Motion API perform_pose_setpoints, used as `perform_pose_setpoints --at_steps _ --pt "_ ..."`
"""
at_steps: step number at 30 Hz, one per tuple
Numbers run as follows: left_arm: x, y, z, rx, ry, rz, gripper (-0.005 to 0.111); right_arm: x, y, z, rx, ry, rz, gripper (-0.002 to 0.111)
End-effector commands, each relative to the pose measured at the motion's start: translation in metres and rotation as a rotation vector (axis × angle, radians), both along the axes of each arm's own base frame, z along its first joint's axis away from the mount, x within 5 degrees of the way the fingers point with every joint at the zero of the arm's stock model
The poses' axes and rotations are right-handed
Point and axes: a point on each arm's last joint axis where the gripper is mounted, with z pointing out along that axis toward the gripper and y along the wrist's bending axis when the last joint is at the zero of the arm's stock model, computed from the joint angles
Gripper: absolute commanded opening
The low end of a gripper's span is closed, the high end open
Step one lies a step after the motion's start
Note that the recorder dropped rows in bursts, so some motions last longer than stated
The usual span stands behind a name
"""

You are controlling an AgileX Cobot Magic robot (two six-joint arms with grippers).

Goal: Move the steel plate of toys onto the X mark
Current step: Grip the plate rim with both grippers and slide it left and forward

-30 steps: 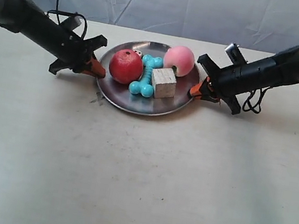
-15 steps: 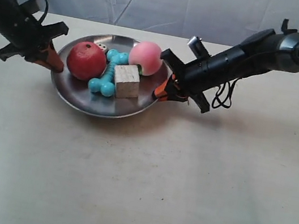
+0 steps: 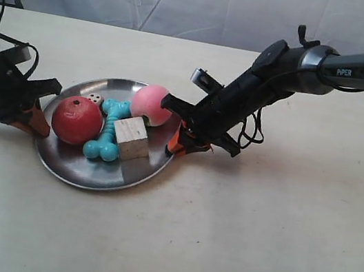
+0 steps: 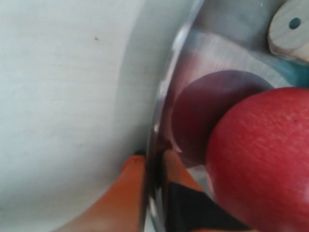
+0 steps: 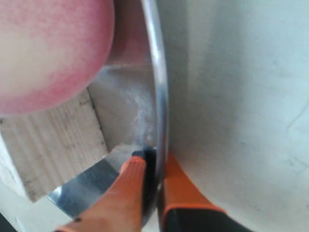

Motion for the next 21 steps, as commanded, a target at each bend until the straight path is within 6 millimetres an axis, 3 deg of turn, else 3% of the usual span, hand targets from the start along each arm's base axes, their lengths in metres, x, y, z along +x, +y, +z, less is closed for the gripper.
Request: perform_pose_setpoints --at_steps 1,4,7,10,17,21 --pt "-0.006 -0.016 -0.001 -0.057 0.008 -0.032 0.000 -0.005 0.013 0.008 0.006 -0.055 0.062 0.001" --pt "-0.006 -0.016 -0.001 -0.055 -0.004 -0.045 0.000 -0.003 0.012 0.007 -0.021 -0.077 0.056 0.010" --pt "-0.007 -0.015 -0.001 -0.055 -0.003 -0.074 0.000 -0.002 0.010 0.006 -0.042 -0.077 0.039 0.032" --pt "-0.008 -0.016 -0.001 -0.059 0.004 -0.078 0.000 -0.001 0.010 0.006 -0.044 -0.084 0.035 0.045" --pt "-0.010 -0.011 -0.001 -0.037 0.008 -0.100 0.000 -0.001 0.009 0.005 -0.056 -0.084 0.042 0.045" --pt "-0.010 -0.001 0.009 -0.016 -0.023 -0.092 0.010 -0.002 0.009 0.005 -0.056 -0.078 0.049 0.045"
